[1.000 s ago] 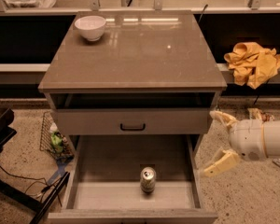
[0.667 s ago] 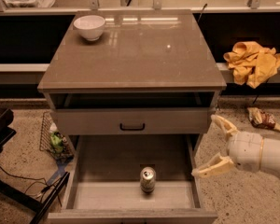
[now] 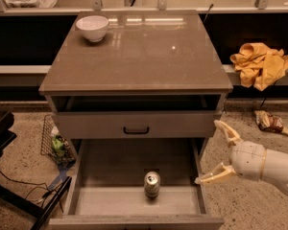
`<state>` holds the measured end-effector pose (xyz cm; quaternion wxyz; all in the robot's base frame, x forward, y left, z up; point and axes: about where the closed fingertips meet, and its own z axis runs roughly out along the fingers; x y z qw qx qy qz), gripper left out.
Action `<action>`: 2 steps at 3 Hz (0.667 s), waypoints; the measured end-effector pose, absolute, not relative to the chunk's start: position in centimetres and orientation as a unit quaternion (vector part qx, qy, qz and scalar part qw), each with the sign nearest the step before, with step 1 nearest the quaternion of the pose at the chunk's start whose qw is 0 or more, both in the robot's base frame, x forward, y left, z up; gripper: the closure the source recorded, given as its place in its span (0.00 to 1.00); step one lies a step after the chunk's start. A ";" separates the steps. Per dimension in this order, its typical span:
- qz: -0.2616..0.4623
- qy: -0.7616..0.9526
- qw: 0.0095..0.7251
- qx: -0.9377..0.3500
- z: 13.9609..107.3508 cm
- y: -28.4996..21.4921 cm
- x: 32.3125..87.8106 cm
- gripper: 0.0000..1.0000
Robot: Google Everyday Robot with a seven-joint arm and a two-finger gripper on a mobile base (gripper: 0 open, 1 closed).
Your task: Pick 7up can from middle drawer and place on counter
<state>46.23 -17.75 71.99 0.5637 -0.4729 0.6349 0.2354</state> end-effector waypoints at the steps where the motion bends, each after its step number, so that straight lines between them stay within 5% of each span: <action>1: 0.234 0.635 0.551 -0.489 71.9 -17.3 46.5 0.00; 2: 0.246 0.627 0.521 -0.524 67.0 -15.0 46.7 0.00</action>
Offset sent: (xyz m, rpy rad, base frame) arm 0.0085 0.0600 -0.1295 -0.1457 0.0685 0.2317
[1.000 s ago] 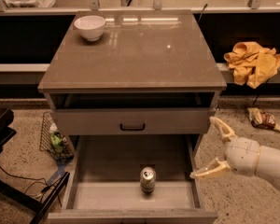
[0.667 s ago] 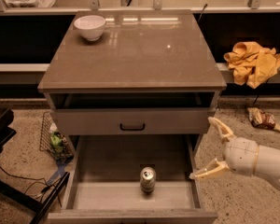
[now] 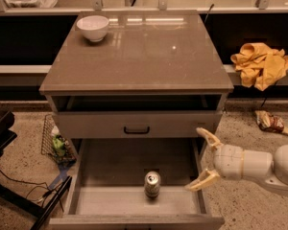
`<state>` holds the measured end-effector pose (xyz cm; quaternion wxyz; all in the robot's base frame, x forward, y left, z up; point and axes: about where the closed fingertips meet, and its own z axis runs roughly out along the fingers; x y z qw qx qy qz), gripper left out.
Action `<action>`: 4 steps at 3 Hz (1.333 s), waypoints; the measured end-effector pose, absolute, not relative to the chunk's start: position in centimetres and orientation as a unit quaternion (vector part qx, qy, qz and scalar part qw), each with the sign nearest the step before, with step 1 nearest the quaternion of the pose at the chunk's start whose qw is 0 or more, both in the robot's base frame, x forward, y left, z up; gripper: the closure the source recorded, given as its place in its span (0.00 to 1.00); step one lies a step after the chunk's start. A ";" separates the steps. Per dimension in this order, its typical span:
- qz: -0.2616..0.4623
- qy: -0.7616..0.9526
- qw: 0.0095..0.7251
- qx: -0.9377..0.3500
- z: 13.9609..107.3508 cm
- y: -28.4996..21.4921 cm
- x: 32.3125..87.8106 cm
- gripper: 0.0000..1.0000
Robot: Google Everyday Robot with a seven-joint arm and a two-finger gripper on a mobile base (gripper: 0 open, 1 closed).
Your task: Pick 7up can from middle drawer and place on counter
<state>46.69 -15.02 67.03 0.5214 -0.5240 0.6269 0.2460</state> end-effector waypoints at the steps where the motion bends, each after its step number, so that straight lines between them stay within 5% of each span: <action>1: 0.269 0.604 0.500 -0.559 61.0 -12.3 46.8 0.00; 4: 0.328 0.577 0.475 -0.578 48.6 -6.2 48.1 0.00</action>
Offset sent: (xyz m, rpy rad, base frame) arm 0.0120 0.0717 -0.1803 0.0245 0.0499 0.2457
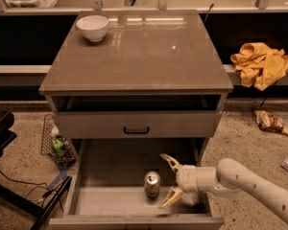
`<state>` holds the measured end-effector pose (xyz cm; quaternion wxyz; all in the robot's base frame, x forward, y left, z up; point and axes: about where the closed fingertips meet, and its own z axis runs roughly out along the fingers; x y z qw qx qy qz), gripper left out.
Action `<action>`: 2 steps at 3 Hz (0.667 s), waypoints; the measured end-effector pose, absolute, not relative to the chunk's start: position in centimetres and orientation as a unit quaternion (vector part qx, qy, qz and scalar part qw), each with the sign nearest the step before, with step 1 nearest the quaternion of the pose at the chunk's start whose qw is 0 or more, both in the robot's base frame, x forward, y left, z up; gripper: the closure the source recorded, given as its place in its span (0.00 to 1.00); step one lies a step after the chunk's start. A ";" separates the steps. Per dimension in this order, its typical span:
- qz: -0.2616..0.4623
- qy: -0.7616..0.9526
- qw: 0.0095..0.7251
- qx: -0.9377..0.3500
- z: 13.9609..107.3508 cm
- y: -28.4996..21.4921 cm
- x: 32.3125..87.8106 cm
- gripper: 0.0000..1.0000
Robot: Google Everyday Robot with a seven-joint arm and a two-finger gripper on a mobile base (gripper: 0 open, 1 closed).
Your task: Pick 7up can from middle drawer and place on counter
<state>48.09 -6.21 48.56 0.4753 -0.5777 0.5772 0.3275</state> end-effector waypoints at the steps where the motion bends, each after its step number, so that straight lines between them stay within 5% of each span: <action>1: 0.341 0.579 0.464 -0.577 46.4 -4.1 48.2 0.00; 2: 0.352 0.581 0.452 -0.577 44.9 -2.5 48.4 0.00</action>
Offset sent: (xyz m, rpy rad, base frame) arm 0.0080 0.0546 -0.0542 -0.0057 0.0931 0.0477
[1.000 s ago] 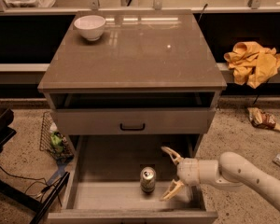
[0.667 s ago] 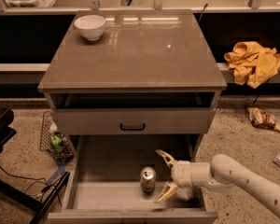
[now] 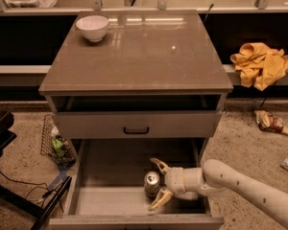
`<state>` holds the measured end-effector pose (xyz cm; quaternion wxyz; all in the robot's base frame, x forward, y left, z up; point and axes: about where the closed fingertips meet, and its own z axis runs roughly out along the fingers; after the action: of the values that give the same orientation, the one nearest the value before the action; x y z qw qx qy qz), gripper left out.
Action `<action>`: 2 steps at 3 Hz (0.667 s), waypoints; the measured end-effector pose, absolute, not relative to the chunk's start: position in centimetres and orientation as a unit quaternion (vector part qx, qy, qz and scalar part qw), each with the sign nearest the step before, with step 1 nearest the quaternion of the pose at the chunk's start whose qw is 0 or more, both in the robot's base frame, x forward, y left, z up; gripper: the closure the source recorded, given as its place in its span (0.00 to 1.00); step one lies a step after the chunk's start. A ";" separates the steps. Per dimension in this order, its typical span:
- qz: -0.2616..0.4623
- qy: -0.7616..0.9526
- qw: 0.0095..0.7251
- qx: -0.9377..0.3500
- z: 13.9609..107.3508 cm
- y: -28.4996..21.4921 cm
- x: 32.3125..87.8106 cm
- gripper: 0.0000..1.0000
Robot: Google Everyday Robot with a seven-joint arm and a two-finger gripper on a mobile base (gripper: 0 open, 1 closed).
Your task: Pick 7up can from middle drawer and place on counter
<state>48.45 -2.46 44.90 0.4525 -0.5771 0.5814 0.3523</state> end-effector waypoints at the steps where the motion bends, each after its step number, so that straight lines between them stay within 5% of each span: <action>1: 0.358 0.584 0.444 -0.578 44.0 -1.2 48.7 0.14; 2: 0.359 0.582 0.444 -0.579 44.0 -1.0 48.7 0.38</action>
Offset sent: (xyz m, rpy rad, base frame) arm 0.0026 0.0109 -0.0081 -0.0056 0.0152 0.0086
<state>48.66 -1.03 44.00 0.4437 -0.5789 0.5823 0.3591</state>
